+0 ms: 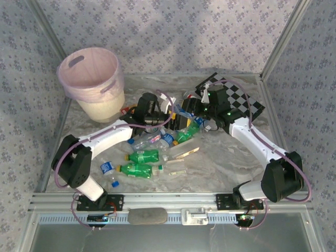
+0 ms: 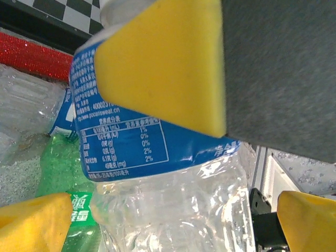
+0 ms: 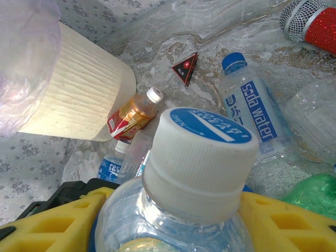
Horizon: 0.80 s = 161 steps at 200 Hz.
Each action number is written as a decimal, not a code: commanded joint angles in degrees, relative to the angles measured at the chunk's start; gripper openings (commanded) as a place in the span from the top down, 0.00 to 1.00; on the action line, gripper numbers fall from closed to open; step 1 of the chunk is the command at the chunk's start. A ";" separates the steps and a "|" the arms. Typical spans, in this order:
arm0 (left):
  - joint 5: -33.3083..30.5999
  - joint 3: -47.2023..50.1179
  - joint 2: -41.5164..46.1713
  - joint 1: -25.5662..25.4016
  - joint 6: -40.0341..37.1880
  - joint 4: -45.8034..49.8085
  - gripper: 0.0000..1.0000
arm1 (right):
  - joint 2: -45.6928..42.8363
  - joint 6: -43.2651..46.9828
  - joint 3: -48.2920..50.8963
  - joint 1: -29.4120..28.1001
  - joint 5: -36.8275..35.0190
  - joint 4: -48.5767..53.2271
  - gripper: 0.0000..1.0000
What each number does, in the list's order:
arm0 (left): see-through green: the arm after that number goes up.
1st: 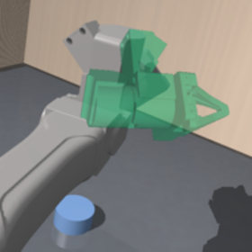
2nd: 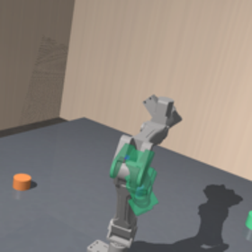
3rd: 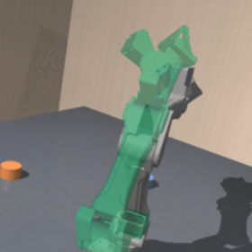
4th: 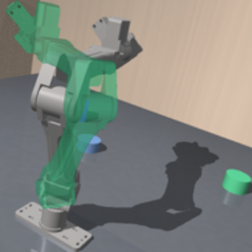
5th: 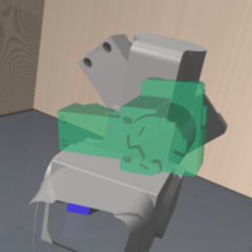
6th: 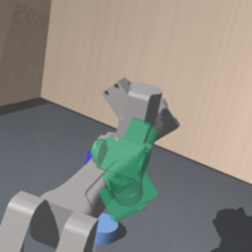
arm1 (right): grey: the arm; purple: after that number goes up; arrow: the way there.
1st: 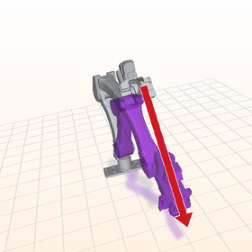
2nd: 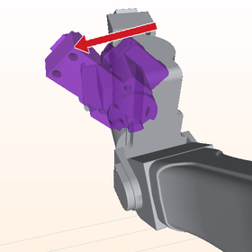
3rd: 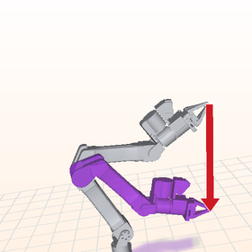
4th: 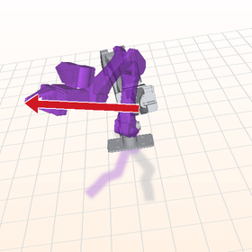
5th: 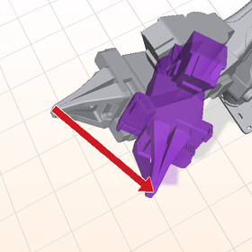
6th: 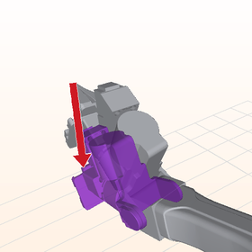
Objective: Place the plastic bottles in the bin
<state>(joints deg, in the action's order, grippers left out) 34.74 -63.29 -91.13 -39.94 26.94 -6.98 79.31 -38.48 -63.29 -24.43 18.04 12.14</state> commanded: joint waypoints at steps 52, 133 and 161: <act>2.01 -2.87 -1.76 -0.78 -2.07 2.06 0.23 | 0.06 0.25 -2.10 -0.46 1.29 0.70 0.50; -9.34 -1.25 0.91 -0.62 1.49 3.73 0.45 | -2.33 -0.06 -2.65 -0.36 -0.02 3.10 0.01; -15.37 1.34 4.80 -0.24 3.40 4.27 0.44 | -5.72 0.07 -1.18 1.40 -1.61 3.39 0.01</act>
<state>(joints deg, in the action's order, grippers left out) 26.39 -63.51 -91.53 -40.51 28.25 -3.57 77.95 -38.74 -63.86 -24.45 17.76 14.04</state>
